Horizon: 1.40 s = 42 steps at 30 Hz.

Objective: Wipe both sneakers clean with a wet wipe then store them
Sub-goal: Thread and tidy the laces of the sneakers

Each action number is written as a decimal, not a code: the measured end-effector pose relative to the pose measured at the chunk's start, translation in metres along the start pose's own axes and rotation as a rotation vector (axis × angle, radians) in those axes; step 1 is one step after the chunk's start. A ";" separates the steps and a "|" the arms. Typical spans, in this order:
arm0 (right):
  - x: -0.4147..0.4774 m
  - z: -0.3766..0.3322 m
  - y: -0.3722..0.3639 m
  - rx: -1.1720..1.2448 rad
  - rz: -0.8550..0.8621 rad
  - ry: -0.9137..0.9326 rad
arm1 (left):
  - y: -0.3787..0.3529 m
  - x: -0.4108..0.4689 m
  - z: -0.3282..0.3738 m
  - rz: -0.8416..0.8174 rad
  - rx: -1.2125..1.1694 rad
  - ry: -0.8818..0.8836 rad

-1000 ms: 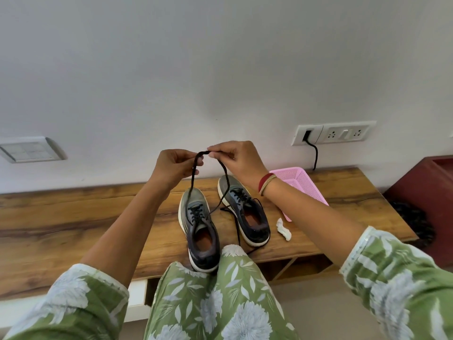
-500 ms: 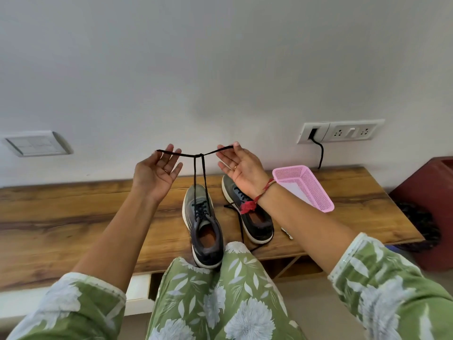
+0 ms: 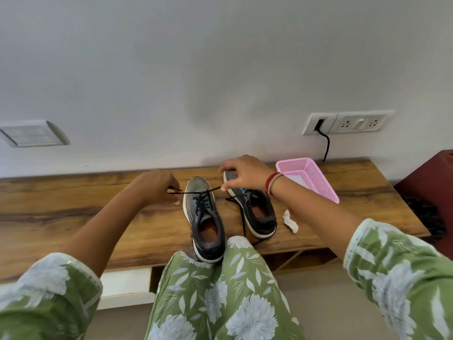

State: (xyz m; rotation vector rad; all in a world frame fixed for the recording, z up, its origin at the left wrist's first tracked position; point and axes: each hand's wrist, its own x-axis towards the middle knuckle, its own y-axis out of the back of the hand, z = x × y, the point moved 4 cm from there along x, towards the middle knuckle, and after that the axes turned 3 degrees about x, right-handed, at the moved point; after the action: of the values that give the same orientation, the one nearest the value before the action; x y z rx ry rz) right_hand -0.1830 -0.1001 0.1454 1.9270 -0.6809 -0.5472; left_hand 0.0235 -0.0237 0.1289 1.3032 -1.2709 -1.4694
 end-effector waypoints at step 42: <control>0.013 0.059 -0.092 0.139 -0.077 -0.189 | -0.095 0.029 0.032 0.115 -0.339 0.097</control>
State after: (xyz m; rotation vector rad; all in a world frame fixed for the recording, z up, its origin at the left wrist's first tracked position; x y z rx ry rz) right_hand -0.1896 -0.1142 0.0370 2.0544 -0.7844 -0.7539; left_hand -0.0069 -0.0272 0.0290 1.0458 -0.9668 -1.4469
